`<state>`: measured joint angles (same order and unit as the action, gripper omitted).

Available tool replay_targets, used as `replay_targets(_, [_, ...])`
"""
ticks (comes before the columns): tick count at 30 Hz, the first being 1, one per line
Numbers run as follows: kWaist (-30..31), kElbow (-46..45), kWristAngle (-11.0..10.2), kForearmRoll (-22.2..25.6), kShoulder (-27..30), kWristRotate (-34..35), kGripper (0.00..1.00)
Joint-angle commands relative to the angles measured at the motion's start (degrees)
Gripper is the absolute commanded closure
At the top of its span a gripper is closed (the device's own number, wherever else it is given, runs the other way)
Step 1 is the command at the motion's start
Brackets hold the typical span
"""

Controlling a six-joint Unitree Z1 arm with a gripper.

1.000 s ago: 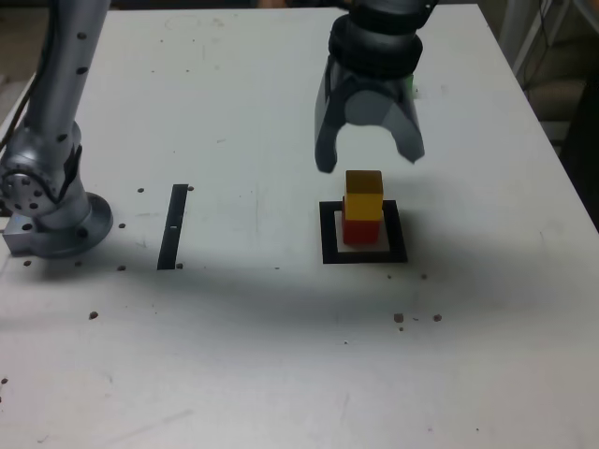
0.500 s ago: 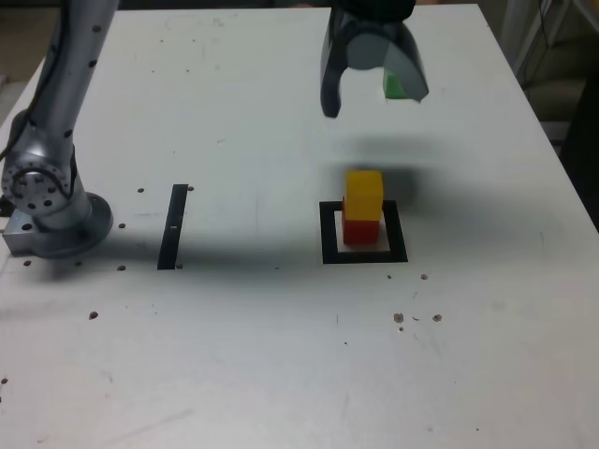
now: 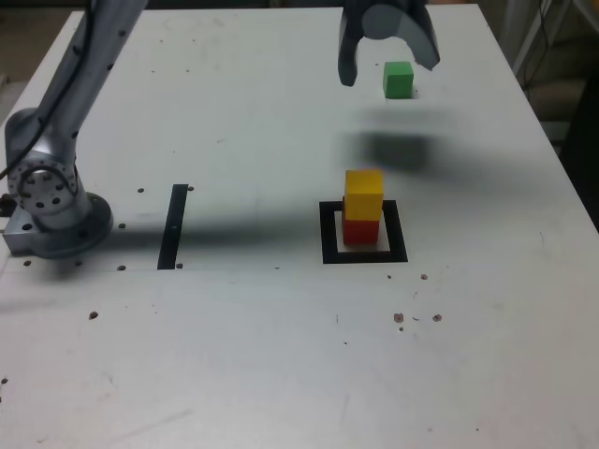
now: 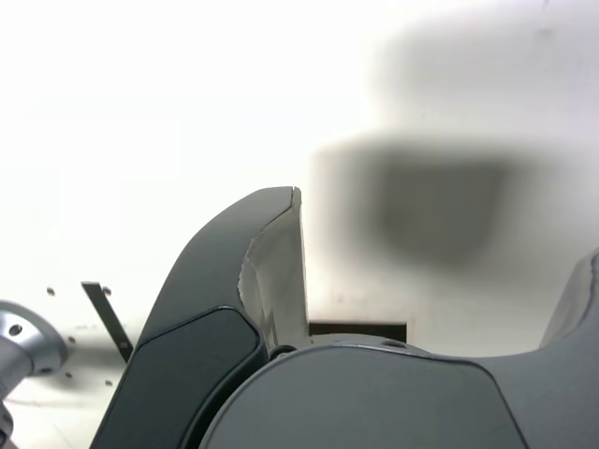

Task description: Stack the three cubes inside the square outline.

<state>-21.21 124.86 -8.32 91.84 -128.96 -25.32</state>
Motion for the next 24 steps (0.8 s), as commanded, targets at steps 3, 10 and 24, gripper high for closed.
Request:
replay_targets(3, [-1.5, 3.9, -0.9, 1.6, -2.7, -1.7, 0.01])
replay_targets(10, [-4.6, 10.8, -1.0, 2.0, -7.3, -4.9, 0.01])
replay_targets(24, [-8.9, 23.2, -1.2, 2.0, -15.8, -9.7, 0.01])
